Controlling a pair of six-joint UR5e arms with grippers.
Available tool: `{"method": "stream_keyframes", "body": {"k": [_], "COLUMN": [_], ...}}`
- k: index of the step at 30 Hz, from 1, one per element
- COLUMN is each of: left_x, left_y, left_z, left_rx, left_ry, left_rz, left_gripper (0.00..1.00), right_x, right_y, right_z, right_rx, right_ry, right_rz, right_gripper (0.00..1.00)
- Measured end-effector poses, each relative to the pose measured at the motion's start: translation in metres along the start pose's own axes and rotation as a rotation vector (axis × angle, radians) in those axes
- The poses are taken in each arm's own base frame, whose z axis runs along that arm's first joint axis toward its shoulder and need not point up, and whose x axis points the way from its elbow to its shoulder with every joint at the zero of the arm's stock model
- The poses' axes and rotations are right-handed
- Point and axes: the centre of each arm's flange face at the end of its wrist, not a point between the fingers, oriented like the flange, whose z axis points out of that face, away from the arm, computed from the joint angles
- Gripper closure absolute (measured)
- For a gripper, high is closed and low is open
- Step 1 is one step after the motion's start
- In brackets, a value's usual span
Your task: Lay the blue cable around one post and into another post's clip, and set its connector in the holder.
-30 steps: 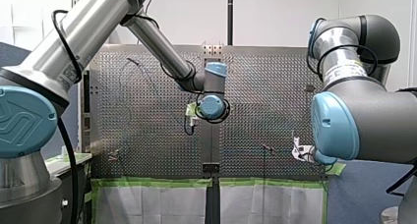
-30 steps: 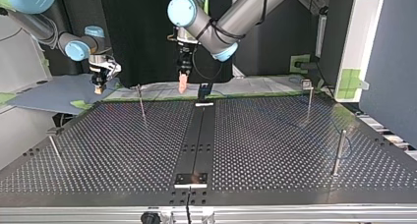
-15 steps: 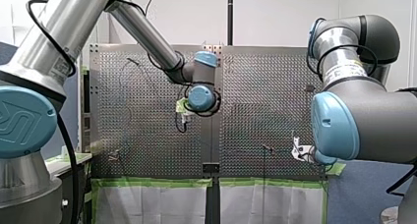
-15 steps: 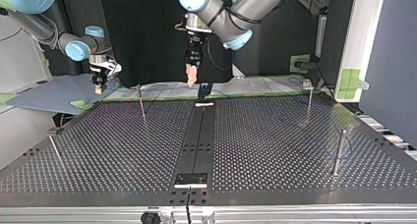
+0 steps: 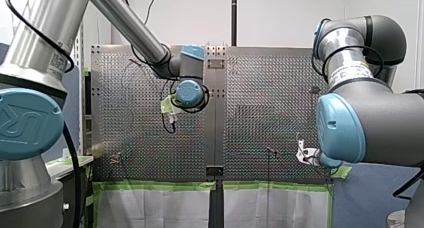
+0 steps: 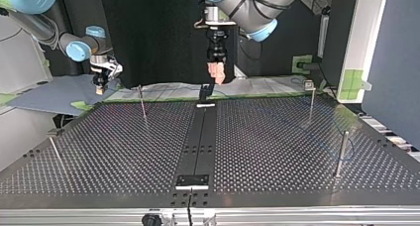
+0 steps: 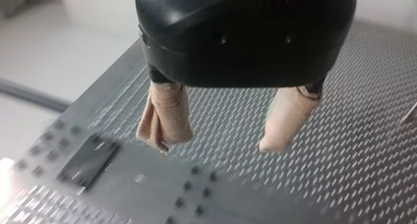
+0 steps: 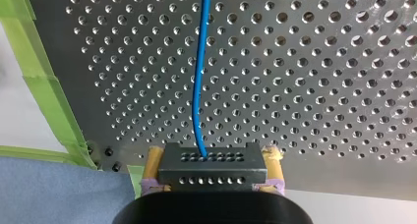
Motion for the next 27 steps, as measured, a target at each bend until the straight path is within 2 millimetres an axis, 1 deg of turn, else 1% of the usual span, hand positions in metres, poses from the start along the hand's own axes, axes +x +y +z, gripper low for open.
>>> {"method": "stream_keyframes", "body": {"k": [5,15,27], "left_x": [-0.013,-0.040,-0.064], "left_y": [0.018,0.051,0.094], "left_z": [0.003,0.007,0.001], "left_rx": [-0.021,0.007,0.035], "left_ry": [-0.027,-0.095,-0.135], "left_rz": [-0.056,-0.198,-0.328], "left_gripper": [0.00,0.00,0.00], "right_x": [0.000,0.000,0.000], "right_y": [0.000,0.000,-0.002], "right_z": [0.000,0.000,0.000], "right_rx": [0.002,0.002,0.004], "right_ry": [0.001,0.003,0.004], "right_rz": [0.000,-0.003,-0.006], "right_gripper": [0.72,0.72,0.72]}}
